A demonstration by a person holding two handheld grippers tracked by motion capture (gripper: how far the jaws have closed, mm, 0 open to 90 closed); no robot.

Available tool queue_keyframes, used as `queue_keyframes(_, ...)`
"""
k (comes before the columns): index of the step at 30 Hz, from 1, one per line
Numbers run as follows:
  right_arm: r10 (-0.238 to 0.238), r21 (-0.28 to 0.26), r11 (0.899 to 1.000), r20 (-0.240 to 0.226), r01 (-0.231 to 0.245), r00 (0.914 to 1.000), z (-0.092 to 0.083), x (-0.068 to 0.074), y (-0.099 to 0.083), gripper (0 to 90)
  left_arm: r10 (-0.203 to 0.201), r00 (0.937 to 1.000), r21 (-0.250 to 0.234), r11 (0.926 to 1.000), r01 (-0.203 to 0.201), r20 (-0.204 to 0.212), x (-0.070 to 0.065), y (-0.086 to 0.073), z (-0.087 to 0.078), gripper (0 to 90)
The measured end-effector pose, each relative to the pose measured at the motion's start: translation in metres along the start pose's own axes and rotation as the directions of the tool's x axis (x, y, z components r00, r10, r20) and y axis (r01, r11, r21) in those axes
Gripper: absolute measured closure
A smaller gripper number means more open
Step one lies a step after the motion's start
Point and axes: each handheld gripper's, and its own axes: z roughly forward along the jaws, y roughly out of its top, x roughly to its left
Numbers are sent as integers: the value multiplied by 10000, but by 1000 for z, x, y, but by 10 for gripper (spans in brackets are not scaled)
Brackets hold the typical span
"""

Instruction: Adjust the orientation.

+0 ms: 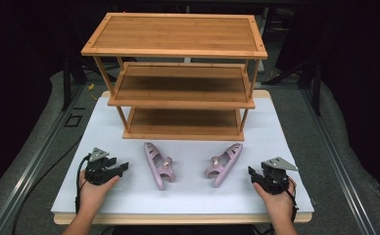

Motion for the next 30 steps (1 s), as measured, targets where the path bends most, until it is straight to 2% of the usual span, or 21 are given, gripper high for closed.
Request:
queue_keyframes(3,-189,-76,9998,37,189,9998,0,5,2,459,9,9999,-68,10000,-9,122,-6,0,-2,402)
queue_keyframes(5,-326,1,9995,-73,326,9994,0,8,3,456,480,9988,-106,9988,-479,106,-14,1,-4,412)
queue_keyframes(6,-489,-248,9985,-225,483,9986,0,11,4,460,723,9974,-103,9973,-722,31,-18,1,-4,419)
queue_keyframes(9,-700,-372,9969,-267,690,9972,-2,13,4,477,810,9966,-166,9966,-807,148,-22,2,-5,438)
queue_keyframes(13,-786,-354,9964,-403,772,9961,-3,18,5,500,704,9967,-140,9975,-699,396,-25,3,-5,507)
queue_keyframes(16,-766,-345,9966,-520,748,9957,-5,21,5,497,715,9956,-137,9974,-708,613,-26,3,-6,547)
queue_keyframes(19,-628,-423,9973,-641,601,9960,-5,22,6,493,911,9928,-12,9958,-913,778,-30,5,-9,566)
queue_keyframes(25,-606,-248,9980,-719,589,9956,-7,23,6,493,1375,9860,-129,9905,-1369,947,-43,19,-19,683)
queue_keyframes(26,-576,-399,9977,-717,549,9958,-8,23,6,490,1466,9824,-132,9892,-1460,1161,-48,25,-21,717)
queue_keyframes(27,-576,-399,9977,-717,549,9958,-8,23,6,490,1466,9824,-132,9892,-1460,1161,-48,25,-21,746)
queue_keyframes(29,-519,-412,9979,-694,491,9962,-10,23,5,486,1540,9784,-184,9881,-1529,1377,-54,31,-21,776)
queue_keyframes(30,-445,-387,9984,-696,419,9966,-11,23,5,486,1654,9707,-222,9862,-1641,1746,-59,37,-21,860)
